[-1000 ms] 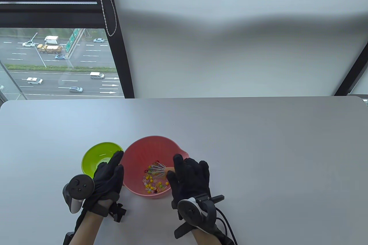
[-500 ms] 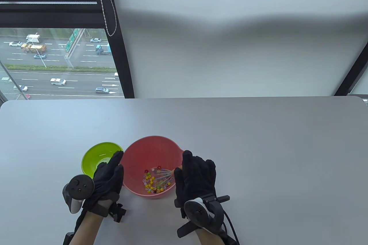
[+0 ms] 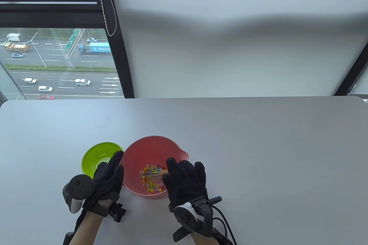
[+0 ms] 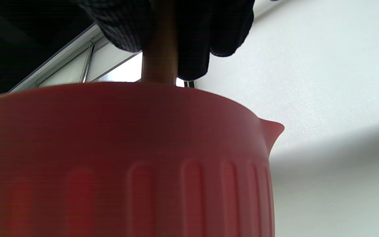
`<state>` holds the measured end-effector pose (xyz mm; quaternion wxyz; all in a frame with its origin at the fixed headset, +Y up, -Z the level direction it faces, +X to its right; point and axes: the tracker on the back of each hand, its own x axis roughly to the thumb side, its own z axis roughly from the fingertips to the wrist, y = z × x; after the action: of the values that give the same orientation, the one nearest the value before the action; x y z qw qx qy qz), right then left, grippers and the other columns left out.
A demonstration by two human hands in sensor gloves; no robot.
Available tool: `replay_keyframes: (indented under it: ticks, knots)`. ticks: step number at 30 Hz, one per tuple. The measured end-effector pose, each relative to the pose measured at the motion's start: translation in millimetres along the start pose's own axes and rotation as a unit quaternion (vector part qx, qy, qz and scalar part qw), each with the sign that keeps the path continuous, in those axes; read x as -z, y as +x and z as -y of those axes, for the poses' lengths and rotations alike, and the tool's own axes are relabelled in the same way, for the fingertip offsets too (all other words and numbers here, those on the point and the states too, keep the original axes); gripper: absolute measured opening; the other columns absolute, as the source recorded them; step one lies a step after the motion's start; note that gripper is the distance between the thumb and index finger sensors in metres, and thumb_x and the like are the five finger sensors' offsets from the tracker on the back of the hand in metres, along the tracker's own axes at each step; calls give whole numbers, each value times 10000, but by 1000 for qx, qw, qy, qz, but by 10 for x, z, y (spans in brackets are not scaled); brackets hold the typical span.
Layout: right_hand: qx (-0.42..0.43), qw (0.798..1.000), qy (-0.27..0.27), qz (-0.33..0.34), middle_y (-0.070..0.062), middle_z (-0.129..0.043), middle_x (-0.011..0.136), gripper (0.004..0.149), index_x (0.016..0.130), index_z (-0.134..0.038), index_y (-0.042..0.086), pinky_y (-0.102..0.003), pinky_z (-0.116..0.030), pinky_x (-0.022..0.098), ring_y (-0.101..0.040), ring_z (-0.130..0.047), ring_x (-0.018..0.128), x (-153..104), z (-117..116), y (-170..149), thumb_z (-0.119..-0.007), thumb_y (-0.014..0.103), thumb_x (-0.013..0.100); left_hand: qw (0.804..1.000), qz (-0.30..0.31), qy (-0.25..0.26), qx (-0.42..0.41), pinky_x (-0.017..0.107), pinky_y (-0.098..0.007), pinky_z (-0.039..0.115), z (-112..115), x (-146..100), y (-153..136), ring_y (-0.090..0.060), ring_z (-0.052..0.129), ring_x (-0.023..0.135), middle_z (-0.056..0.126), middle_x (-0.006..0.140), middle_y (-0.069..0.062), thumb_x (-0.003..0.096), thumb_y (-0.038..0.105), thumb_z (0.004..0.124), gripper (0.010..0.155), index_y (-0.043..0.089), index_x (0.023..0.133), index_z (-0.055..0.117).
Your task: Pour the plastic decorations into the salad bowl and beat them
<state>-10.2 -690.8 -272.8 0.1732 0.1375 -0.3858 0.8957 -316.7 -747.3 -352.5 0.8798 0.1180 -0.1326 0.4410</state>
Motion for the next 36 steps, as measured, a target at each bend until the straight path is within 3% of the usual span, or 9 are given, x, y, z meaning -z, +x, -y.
replay_keyframes:
  ticks: [9, 18, 28, 36]
  knots:
    - [-37, 999, -11, 31, 120, -774, 970, 603, 1125, -388, 372, -509, -336, 792, -211, -653, 959, 16, 43, -5, -671, 498, 608, 1000, 0, 0, -1, 772, -624, 326, 1, 3, -4, -366, 727, 789, 819, 743, -54, 582, 584, 534, 639, 251, 1128, 525]
    - [2, 1000, -18, -6, 96, -774, 948, 589, 1138, -340, 379, -511, -310, 791, -233, -632, 953, 71, 146, -116, -601, 479, 620, 1000, 0, 0, 0, 773, -623, 325, -1, 1, -6, -367, 726, 789, 820, 743, -54, 582, 585, 533, 639, 252, 1128, 526]
    - [42, 998, 8, -34, 106, -850, 898, 576, 1115, -465, 339, -512, -343, 789, -210, -718, 915, 53, 57, -110, -666, 519, 606, 1000, 0, -1, -4, 773, -623, 325, 6, 12, -3, -366, 726, 789, 818, 742, -52, 583, 585, 533, 640, 249, 1127, 529]
    - [3, 1000, 11, 13, 125, -834, 937, 561, 1100, -491, 363, -511, -347, 792, -196, -704, 941, 5, 0, 16, -693, 519, 599, 1000, 0, 0, -2, 772, -624, 324, 3, 10, -2, -367, 726, 789, 819, 743, -54, 582, 584, 534, 640, 249, 1127, 529]
